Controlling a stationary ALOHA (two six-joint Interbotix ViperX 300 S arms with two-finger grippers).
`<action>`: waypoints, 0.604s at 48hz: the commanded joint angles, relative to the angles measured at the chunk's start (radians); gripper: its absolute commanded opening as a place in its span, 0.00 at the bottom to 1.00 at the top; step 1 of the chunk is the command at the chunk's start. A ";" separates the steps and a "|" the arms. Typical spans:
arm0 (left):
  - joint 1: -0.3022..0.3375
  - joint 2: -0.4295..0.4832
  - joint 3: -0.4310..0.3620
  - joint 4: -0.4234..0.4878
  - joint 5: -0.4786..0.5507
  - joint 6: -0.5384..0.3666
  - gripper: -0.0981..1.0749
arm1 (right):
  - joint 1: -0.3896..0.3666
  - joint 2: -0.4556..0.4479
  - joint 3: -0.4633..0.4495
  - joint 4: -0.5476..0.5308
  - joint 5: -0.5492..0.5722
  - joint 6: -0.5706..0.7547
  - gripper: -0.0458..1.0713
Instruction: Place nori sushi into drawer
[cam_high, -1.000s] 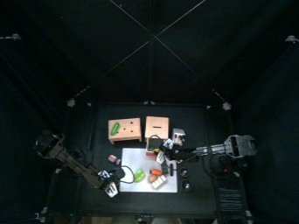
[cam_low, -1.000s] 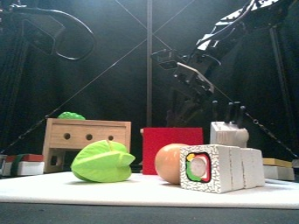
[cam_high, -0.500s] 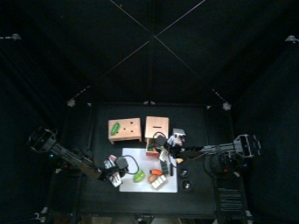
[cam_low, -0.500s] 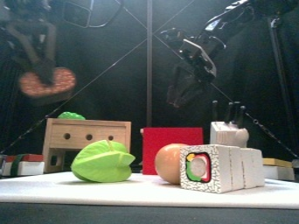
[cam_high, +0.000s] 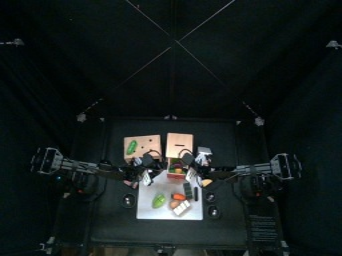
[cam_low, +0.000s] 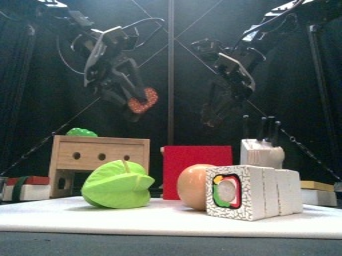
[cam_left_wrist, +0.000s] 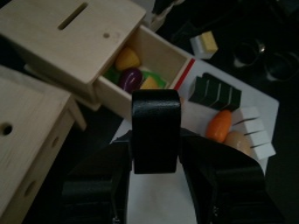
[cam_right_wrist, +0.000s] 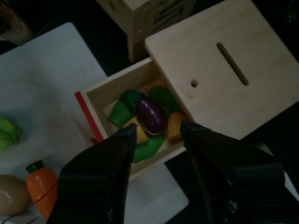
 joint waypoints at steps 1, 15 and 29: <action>0.074 0.032 -0.023 0.008 -0.158 -0.002 0.57 | -0.003 -0.026 -0.011 0.003 -0.003 0.002 0.77; 0.166 0.172 -0.092 0.012 -0.333 0.002 0.57 | -0.003 -0.025 -0.003 0.003 -0.003 0.002 0.77; 0.173 0.270 -0.175 0.029 -0.333 0.005 0.57 | -0.005 -0.023 0.005 0.009 -0.003 0.000 0.77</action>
